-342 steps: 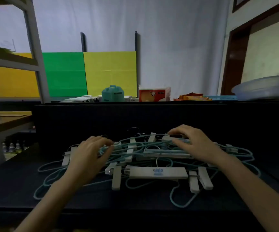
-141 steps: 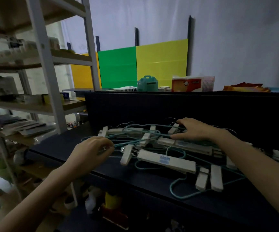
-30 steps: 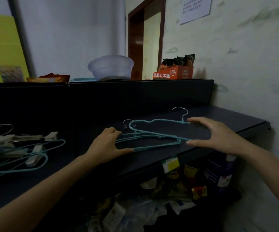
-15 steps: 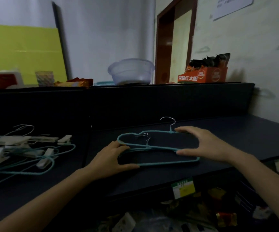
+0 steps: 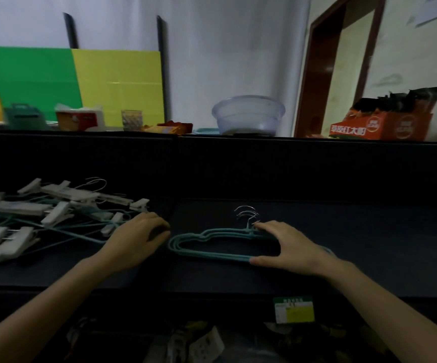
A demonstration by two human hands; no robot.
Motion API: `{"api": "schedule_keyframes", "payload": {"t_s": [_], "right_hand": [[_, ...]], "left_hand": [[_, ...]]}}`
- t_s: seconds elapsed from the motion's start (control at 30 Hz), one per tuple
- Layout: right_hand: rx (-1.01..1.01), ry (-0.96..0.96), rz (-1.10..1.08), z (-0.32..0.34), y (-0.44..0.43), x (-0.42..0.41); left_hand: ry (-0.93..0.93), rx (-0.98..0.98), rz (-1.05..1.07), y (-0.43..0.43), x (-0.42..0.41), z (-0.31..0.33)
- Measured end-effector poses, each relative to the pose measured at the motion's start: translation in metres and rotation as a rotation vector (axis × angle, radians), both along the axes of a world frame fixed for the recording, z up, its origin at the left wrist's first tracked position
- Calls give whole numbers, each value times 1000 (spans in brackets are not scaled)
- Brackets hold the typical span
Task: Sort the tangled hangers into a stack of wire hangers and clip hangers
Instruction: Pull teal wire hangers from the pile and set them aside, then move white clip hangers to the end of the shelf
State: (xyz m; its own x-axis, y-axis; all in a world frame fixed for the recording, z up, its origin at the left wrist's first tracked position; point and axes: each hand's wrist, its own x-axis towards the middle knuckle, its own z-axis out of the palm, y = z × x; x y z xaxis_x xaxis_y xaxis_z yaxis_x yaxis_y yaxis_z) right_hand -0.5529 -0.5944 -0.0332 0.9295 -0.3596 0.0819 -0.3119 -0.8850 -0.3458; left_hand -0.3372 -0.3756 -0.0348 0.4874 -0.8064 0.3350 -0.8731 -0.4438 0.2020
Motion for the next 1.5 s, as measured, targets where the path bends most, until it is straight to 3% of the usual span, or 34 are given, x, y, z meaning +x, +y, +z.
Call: {"api": "schedule_keyframes", "payload": {"t_s": [0.13, 0.3, 0.5, 0.77, 1.17, 1.5], "right_hand": [[-45, 37, 58, -1, -1, 1], [-84, -95, 159, 13, 15, 14], [-88, -198, 260, 22, 57, 55], [-32, -189, 347, 27, 131, 122], [-77, -235, 266, 38, 221, 221], [-111, -190, 162, 64, 239, 295]], "left_hand": [[-24, -25, 79, 12, -13, 1], [-88, -100, 192, 42, -25, -7], [-128, -151, 307, 102, -29, -6], [-122, -160, 398, 196, -2, -1], [-124, -128, 359, 313, 77, 9], [-122, -177, 311, 327, 150, 16]]}}
